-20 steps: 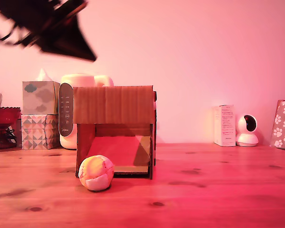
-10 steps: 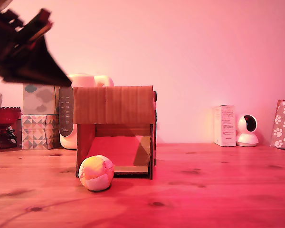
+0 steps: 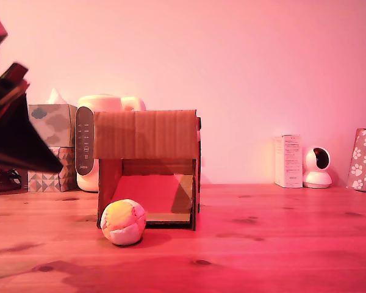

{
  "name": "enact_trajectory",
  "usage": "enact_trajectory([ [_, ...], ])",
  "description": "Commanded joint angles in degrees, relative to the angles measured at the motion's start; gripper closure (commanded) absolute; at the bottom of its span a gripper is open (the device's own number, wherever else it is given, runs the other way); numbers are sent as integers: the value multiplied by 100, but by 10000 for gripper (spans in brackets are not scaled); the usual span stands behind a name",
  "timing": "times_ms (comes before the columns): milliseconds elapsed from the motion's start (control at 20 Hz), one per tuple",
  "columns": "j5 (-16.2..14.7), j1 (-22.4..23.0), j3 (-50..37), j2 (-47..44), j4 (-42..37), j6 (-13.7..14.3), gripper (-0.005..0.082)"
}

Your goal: Drop the footbag into the cardboard dice tower

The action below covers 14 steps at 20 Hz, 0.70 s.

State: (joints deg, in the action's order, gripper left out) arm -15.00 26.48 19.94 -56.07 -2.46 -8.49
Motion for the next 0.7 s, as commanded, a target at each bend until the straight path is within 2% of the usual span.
enact_trajectory([
  [0,-17,-7,-90,-20,-31,-11,784],
  [150,-20,-4,-90,-24,-68,-7,779],
  [200,-46,0,-90,-52,-98,28,752],
  [250,-142,17,-90,-70,-157,101,635],
  [350,-144,81,-90,-186,-481,103,166],
  [400,-146,96,-90,-262,-647,103,28],
  [450,-144,129,-90,-341,-793,105,-20],
  [650,-96,245,-90,-841,-1421,103,-14],
])
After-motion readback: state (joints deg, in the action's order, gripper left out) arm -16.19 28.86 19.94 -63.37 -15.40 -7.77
